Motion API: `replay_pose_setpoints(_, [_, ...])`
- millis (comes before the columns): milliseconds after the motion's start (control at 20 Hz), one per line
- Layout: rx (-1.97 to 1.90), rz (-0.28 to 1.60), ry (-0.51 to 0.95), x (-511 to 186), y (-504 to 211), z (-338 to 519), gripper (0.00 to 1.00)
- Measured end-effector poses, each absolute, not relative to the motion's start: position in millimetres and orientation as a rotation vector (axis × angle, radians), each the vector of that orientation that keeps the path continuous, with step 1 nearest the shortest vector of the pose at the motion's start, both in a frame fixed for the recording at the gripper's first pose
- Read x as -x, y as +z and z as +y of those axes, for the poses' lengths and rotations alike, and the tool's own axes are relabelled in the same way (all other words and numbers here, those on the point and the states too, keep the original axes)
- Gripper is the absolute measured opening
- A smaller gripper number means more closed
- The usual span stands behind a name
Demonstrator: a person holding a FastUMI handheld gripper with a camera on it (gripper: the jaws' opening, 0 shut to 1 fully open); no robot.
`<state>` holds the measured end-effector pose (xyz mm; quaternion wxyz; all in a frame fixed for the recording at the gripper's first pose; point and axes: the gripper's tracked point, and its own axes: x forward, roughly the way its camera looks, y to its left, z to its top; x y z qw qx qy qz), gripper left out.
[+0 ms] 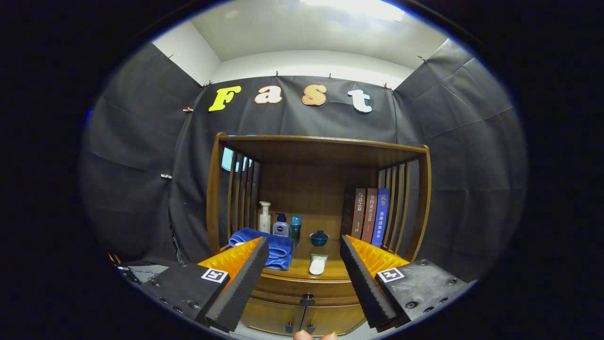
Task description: Pull open the drawer, take out the items inside it, and place them on the countertop above the cabinet.
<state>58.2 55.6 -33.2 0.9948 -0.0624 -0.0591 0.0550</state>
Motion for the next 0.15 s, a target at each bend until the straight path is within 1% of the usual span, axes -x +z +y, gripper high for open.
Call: replay_pose_setpoints(150, [0.122,-0.118,0.11,-58.8,-33.9,53.9,0.99])
